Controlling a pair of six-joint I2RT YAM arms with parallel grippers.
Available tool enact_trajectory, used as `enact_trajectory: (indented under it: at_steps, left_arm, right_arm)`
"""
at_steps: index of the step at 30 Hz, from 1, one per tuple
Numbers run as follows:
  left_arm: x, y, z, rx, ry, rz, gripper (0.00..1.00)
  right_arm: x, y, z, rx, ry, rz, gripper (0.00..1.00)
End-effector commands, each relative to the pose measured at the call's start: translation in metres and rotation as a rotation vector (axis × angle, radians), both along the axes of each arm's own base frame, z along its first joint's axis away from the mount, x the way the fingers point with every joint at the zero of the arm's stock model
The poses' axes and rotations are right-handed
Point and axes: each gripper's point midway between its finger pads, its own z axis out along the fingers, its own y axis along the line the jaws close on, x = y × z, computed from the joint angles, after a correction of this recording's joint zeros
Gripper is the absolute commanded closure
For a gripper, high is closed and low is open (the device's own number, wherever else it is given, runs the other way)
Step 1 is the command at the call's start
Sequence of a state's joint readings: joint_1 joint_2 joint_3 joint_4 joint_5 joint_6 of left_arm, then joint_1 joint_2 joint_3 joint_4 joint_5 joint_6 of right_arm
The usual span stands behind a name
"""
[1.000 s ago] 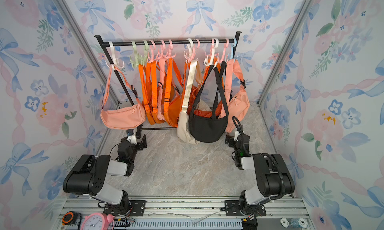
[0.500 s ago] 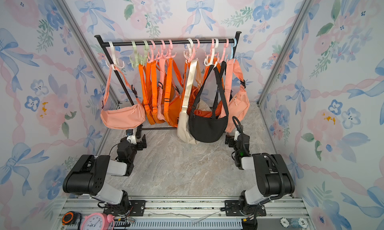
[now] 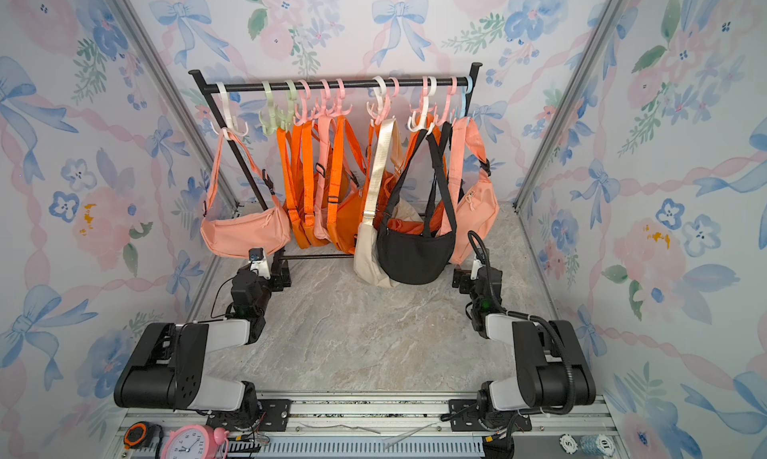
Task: Take the bag off the hook
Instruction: Pick up the bag from the hook.
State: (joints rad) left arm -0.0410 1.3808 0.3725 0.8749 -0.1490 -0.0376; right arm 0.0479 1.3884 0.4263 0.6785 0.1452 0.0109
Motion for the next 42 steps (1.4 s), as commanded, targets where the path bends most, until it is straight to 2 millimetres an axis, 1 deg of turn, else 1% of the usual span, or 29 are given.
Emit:
enact_trajectory:
  at_steps: [1,2,3,6,7,9,11,13,14,15,16,18,19,20,21,24,27,30,32,35,37,40,42]
  left_arm:
    - [-0.002,0.001,0.042,-0.030,-0.063,0.033,0.02]
    - [-0.003,-0.001,0.061,-0.045,-0.100,0.022,0.02]
    - [-0.004,-0.005,0.075,-0.065,-0.119,0.008,0.03]
    - [-0.012,-0.021,0.111,-0.110,-0.170,-0.039,0.05]
    - [-0.015,-0.032,0.122,-0.122,-0.184,-0.074,0.06]
    - [-0.023,-0.062,0.141,-0.144,-0.217,-0.177,0.06]
    - [-0.034,-0.095,0.162,-0.200,-0.259,-0.270,0.08]
    - [-0.044,-0.133,0.184,-0.235,-0.289,-0.370,0.10]
    - [-0.046,-0.154,0.194,-0.227,-0.295,-0.423,0.12]
    - [-0.051,-0.181,0.201,-0.208,-0.287,-0.479,0.13]
    - [-0.055,-0.202,0.218,-0.189,-0.299,-0.524,0.14]
    - [-0.062,-0.250,0.233,-0.117,-0.296,-0.611,0.16]
    - [-0.066,-0.268,0.240,-0.095,-0.300,-0.646,0.16]
    - [-0.067,-0.289,0.243,-0.080,-0.299,-0.688,0.17]
    - [-0.069,-0.307,0.245,-0.077,-0.300,-0.733,0.17]
    - [-0.065,-0.350,0.252,-0.095,-0.294,-0.844,0.20]
    - [-0.057,-0.395,0.257,-0.093,-0.282,-0.932,0.25]
    - [-0.046,-0.434,0.260,-0.103,-0.263,-0.996,0.29]
    - [-0.035,-0.456,0.258,-0.122,-0.237,-1.024,0.30]
    - [-0.016,-0.482,0.251,-0.117,-0.219,-1.032,0.30]
    - [-0.003,-0.493,0.246,-0.118,-0.219,-1.014,0.31]
    - [0.011,-0.513,0.238,-0.114,-0.207,-1.025,0.31]
    - [0.019,-0.526,0.238,-0.117,-0.209,-1.034,0.31]
  right_arm:
    - [-0.002,-0.003,0.040,0.007,-0.055,-0.041,0.03]
    - [-0.005,-0.001,0.051,0.020,-0.073,-0.034,0.03]
    - [-0.009,0.000,0.063,0.030,-0.084,-0.034,0.03]
    - [-0.023,0.000,0.097,0.058,-0.115,-0.041,0.03]
    - [-0.030,-0.001,0.109,0.077,-0.130,-0.047,0.03]
    - [-0.042,-0.001,0.134,0.121,-0.167,-0.049,0.03]
    - [-0.055,0.002,0.159,0.175,-0.182,-0.044,0.00]
    - [-0.063,0.007,0.178,0.220,-0.176,-0.025,0.01]
    - [-0.067,0.010,0.188,0.238,-0.169,-0.009,0.02]
    - [-0.072,0.013,0.198,0.256,-0.168,0.008,0.02]
    - [-0.076,0.017,0.206,0.269,-0.164,0.029,0.02]
    - [-0.086,0.025,0.222,0.288,-0.153,0.074,0.02]
    - [-0.090,0.028,0.226,0.295,-0.144,0.090,0.02]
    - [-0.095,0.030,0.232,0.302,-0.137,0.102,0.02]
    - [-0.099,0.031,0.235,0.306,-0.130,0.105,0.03]
    - [-0.108,0.033,0.241,0.312,-0.130,0.095,0.04]
    - [-0.119,0.024,0.242,0.330,-0.136,0.042,0.06]
    - [-0.126,0.026,0.234,0.384,-0.131,0.038,0.08]
    - [-0.126,0.035,0.223,0.429,-0.111,0.076,0.09]
    - [-0.128,0.041,0.200,0.418,-0.047,0.091,0.08]
    - [-0.132,0.041,0.190,0.395,-0.033,0.087,0.08]
    - [-0.139,0.044,0.187,0.370,-0.040,0.095,0.07]
    - [-0.143,0.045,0.186,0.360,-0.043,0.101,0.07]
